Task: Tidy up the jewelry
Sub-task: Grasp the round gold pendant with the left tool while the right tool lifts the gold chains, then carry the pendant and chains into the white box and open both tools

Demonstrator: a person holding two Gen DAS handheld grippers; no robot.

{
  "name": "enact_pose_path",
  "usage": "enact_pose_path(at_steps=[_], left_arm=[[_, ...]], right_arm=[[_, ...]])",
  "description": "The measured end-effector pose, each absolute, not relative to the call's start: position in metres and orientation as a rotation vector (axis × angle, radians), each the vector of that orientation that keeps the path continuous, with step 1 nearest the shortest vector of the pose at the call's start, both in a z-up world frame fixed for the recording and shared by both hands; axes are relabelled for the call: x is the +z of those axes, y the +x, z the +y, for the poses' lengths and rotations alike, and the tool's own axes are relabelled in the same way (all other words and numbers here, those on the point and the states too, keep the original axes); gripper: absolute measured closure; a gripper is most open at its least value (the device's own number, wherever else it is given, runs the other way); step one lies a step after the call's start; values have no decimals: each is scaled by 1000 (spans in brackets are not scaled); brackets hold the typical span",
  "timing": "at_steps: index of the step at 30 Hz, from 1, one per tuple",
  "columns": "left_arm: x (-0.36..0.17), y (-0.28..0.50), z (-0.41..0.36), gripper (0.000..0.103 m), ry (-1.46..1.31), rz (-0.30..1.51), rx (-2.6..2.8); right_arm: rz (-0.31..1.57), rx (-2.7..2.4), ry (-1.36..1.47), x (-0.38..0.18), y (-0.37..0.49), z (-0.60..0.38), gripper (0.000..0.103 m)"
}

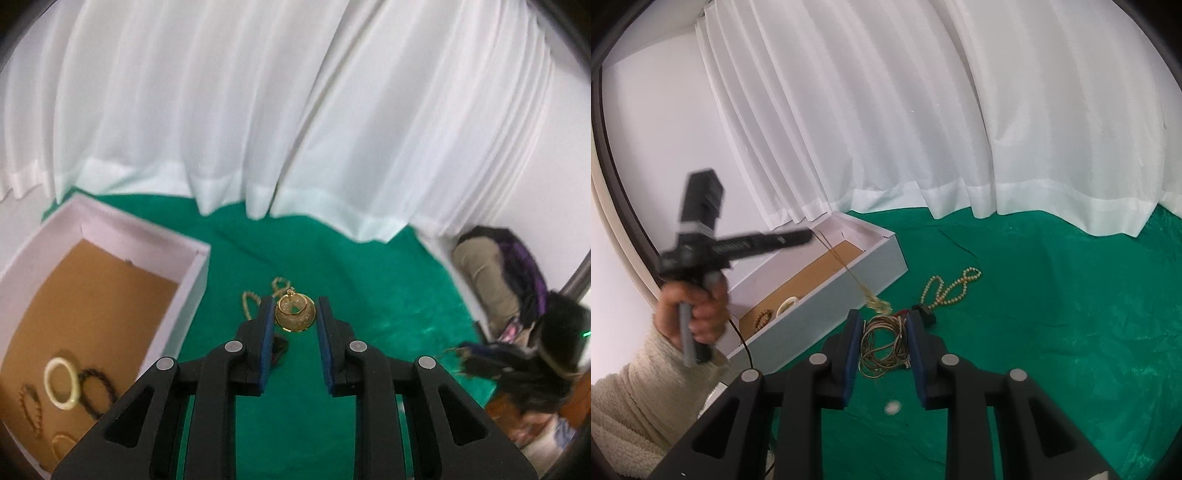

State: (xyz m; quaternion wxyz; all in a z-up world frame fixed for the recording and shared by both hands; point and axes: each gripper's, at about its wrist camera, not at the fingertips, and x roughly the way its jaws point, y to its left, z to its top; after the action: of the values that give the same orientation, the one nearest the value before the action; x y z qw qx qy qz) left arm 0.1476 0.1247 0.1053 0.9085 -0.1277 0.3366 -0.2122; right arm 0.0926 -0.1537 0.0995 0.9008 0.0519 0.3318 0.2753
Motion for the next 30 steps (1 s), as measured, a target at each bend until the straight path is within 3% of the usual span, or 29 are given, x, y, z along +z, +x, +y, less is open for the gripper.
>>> enact_pose_path(at_steps=[13,22,30], left_arm=[[153,90,226,82,-324,668,-281],[126,112,296,82,-359,684,-158],[83,178,334,82,-361,713,-91]], right_arm=[[700,726,-8,135,126,-56,78],[746,856,-51,127,187,76,78],[864,825,-158,68,258,167,78]])
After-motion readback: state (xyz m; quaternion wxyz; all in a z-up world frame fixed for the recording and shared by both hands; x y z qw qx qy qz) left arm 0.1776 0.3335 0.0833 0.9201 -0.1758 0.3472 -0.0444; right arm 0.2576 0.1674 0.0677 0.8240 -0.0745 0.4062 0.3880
